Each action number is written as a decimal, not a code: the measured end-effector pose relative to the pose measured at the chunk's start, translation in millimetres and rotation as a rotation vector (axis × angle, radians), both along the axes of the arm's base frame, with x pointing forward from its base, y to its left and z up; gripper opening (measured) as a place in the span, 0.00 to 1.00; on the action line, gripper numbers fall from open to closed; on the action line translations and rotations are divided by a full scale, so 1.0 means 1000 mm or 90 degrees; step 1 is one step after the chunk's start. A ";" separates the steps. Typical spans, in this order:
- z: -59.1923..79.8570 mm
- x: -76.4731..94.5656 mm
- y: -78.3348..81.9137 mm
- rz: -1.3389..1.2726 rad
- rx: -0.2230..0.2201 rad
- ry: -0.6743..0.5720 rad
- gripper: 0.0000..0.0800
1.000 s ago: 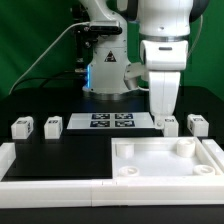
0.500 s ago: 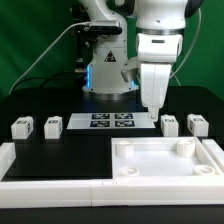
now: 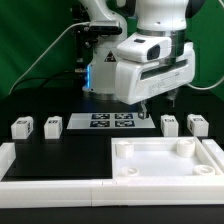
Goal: Assemble one leg
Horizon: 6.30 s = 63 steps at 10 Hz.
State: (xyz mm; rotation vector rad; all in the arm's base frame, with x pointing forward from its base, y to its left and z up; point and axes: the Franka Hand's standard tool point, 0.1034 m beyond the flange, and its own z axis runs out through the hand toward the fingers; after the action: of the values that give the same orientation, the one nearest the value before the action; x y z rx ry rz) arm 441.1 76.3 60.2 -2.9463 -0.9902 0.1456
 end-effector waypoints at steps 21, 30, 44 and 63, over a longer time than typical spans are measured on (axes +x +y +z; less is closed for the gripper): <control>-0.014 -0.029 0.092 -0.341 -0.183 0.371 0.81; -0.028 -0.042 0.107 -0.331 -0.229 0.436 0.81; -0.053 -0.049 0.107 -0.309 -0.210 0.434 0.78; 0.008 -0.018 0.077 -0.372 -0.170 0.300 0.37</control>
Offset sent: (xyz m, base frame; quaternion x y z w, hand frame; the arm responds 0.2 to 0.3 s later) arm -0.0078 0.0202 0.0034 -0.0023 -0.0199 0.2553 0.9667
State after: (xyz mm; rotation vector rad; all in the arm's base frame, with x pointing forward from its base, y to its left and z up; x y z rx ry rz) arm 423.0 153.4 68.6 -3.0431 -0.0463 0.9481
